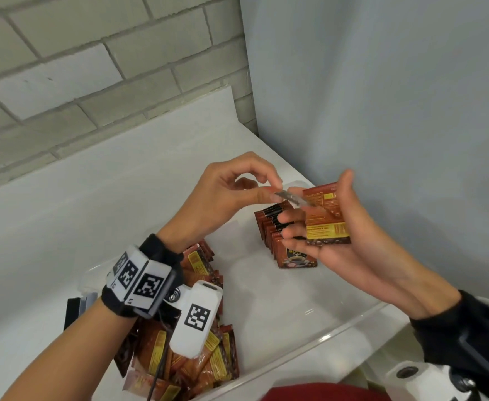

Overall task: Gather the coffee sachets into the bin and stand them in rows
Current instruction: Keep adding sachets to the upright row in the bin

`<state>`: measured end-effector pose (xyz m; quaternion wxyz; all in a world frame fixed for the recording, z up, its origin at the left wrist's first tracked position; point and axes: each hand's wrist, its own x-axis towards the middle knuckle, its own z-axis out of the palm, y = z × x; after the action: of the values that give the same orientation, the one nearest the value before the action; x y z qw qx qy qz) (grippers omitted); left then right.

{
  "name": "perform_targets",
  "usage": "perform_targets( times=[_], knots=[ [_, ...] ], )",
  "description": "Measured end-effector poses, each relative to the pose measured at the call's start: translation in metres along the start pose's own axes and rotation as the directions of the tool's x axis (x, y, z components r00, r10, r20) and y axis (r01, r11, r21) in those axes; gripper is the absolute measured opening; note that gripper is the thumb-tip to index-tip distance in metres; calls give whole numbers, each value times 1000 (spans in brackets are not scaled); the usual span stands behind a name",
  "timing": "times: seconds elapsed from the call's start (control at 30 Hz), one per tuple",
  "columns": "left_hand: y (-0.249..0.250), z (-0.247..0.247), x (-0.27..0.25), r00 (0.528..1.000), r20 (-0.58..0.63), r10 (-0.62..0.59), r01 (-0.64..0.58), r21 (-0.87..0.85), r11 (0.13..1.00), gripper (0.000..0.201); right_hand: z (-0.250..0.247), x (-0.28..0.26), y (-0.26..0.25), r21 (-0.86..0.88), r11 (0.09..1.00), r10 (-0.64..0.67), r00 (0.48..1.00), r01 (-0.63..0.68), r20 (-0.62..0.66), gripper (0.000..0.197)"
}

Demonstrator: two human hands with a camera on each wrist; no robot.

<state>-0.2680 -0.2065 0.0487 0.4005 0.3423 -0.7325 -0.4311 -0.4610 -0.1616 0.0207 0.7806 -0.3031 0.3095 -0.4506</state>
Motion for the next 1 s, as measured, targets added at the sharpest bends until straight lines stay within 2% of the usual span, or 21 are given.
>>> perform_targets(
  times=[0.07,0.13,0.27,0.33,0.43,0.63,0.73,0.9,1.0],
  knots=[
    [-2,0,0,1000,22,12,-12,4,1000,9,1,-3,-2,5,1000,7,1000,-7,-15,58],
    [-4,0,0,999,31,14,-14,6,1000,12,1,-5,-4,15,1000,1,1000,0,-25,37],
    [-6,-1,0,1000,23,-18,18,2,1000,9,1,-4,-3,14,999,-37,998,38,-40,33],
    [-6,-1,0,999,27,-37,37,0,999,8,1,-4,-3,14,998,-61,997,61,-46,18],
    [-4,1,0,997,31,-64,65,-38,997,16,3,-3,-2,16,991,-132,987,134,-88,23],
    [5,-3,-1,986,98,-136,148,-137,979,29,3,-3,-3,-1,979,-203,968,205,-148,15],
    [7,-4,-1,980,137,-146,160,-101,982,33,2,-2,-3,-7,980,-200,969,201,-144,18],
    [11,-8,-1,978,129,-161,162,4,987,27,0,-1,-1,-22,973,-229,968,228,-106,21],
    [12,-10,-1,964,227,-137,123,73,990,22,-2,1,-3,-16,949,-312,930,315,-193,23]
  ],
)
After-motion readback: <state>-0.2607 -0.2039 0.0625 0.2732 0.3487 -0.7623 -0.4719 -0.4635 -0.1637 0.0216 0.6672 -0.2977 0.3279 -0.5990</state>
